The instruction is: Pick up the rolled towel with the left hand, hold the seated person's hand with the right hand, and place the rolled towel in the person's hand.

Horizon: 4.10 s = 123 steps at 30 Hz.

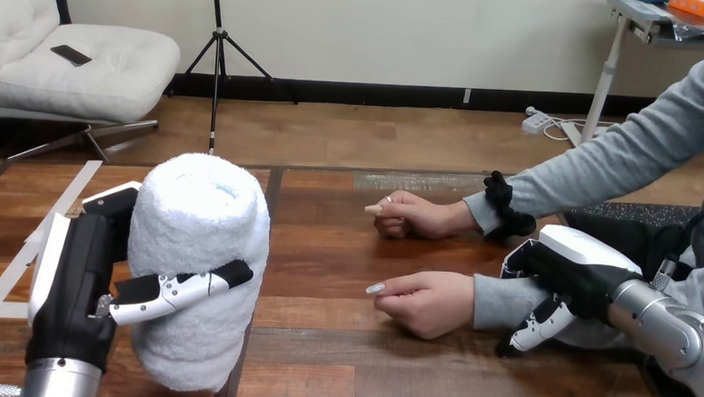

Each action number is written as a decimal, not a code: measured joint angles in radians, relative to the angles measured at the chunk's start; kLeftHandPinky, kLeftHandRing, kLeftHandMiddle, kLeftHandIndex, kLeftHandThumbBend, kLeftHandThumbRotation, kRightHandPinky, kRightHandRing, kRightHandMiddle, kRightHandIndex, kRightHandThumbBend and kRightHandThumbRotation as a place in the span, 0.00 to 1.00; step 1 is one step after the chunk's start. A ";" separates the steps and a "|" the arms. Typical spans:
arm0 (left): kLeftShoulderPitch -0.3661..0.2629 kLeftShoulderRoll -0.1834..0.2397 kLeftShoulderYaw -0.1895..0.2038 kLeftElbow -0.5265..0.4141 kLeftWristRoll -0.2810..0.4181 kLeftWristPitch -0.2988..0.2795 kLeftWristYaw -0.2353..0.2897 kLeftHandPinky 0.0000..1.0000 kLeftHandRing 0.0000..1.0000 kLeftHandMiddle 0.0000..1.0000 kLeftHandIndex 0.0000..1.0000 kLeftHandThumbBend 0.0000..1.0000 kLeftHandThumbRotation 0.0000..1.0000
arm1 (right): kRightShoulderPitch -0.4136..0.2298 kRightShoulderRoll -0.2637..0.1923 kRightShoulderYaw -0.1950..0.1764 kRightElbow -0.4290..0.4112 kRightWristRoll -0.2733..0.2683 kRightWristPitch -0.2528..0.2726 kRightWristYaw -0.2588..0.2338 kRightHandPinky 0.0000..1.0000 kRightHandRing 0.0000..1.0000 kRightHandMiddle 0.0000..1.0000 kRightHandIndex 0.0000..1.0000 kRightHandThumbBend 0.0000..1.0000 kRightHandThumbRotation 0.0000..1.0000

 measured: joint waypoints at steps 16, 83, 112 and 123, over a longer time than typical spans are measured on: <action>0.000 0.000 0.003 0.000 0.000 0.000 0.000 0.31 0.35 0.40 0.42 0.62 0.00 | 0.000 0.000 0.015 0.009 -0.011 -0.010 -0.040 0.26 0.30 0.36 0.35 0.81 0.12; 0.000 0.000 0.003 0.000 0.001 -0.001 -0.001 0.30 0.34 0.39 0.42 0.60 0.00 | 0.001 0.000 0.033 0.027 -0.045 -0.063 -0.156 0.19 0.24 0.29 0.29 0.50 0.49; -0.004 -0.007 0.001 0.004 0.004 -0.021 -0.001 0.28 0.33 0.39 0.41 0.61 0.00 | 0.001 -0.002 0.032 0.023 -0.043 -0.078 -0.155 0.16 0.21 0.26 0.26 0.52 0.46; -0.021 -0.018 0.000 0.035 0.010 -0.042 0.008 0.30 0.34 0.39 0.41 0.62 0.00 | 0.000 -0.010 0.027 0.016 -0.039 -0.109 -0.151 0.14 0.19 0.25 0.24 0.52 0.41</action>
